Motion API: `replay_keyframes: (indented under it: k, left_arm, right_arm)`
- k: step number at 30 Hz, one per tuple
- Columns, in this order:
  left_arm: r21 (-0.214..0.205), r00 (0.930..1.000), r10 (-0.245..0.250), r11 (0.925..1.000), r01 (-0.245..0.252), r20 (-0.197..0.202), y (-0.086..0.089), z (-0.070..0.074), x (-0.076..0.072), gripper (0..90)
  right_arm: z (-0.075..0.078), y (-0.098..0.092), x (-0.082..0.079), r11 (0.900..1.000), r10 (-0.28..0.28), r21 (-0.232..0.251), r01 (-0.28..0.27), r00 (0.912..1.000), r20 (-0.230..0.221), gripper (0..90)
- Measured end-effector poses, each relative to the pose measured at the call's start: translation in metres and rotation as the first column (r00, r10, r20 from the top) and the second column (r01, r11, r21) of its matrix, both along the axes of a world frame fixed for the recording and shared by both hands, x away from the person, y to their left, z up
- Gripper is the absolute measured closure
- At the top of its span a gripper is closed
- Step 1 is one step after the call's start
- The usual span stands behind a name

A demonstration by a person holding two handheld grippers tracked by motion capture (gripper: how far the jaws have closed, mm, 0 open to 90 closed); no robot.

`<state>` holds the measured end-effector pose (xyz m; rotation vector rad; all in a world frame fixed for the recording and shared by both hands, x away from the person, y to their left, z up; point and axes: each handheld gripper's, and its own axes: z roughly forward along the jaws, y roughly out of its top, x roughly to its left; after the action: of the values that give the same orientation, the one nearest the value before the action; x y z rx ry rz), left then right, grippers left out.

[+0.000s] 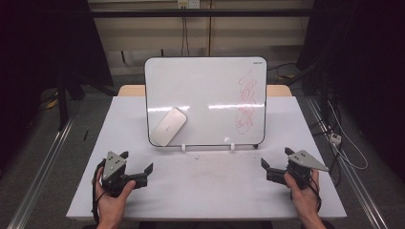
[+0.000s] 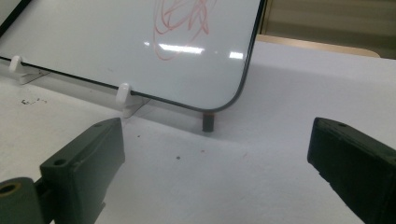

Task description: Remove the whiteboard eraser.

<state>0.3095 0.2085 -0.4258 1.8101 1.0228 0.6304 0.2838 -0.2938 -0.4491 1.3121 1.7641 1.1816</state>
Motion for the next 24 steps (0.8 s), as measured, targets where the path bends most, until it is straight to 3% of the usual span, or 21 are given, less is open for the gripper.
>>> replay_keyframes:
  k: [6, 10, 15, 18, 21, 24]
  left_arm:
    - [-0.004, 1.0000, -0.006, 1.0000, 0.006, -0.005, -0.003, 0.001, 0.002, 4.5]
    - [-0.003, 0.9990, -0.030, 0.9995, 0.030, -0.032, -0.004, 0.001, 0.005, 4.5]
    - [-0.007, 0.9987, -0.025, 0.9997, 0.024, -0.044, -0.005, 0.002, 0.007, 4.9]
    - [0.022, 0.9991, -0.004, 0.9997, 0.005, -0.041, -0.008, 0.001, 0.011, 5.2]
    - [0.013, 0.9982, -0.015, 0.9998, 0.016, -0.058, -0.013, 0.000, 0.016, 5.2]
    - [0.025, 0.9992, -0.006, 0.9997, 0.007, -0.039, -0.018, 0.004, 0.020, 5.3]
  right_arm:
    - [0.000, -0.001, 0.000, 1.0000, 0.004, 0.006, -0.004, 1.0000, -0.004, 3.9]
    - [0.000, 0.000, 0.000, 0.9999, 0.006, 0.009, -0.006, 0.9999, -0.010, 3.9]
    - [0.000, 0.000, 0.001, 0.9999, 0.013, 0.002, -0.013, 0.9999, -0.011, 4.3]
    - [-0.001, -0.001, 0.002, 0.9998, 0.016, 0.015, -0.016, 0.9996, -0.023, 4.9]
    - [-0.001, -0.001, 0.002, 0.9998, 0.016, 0.012, -0.016, 0.9997, -0.018, 4.9]
    - [-0.001, 0.000, 0.002, 0.9998, 0.020, 0.008, -0.020, 0.9997, -0.016, 4.7]
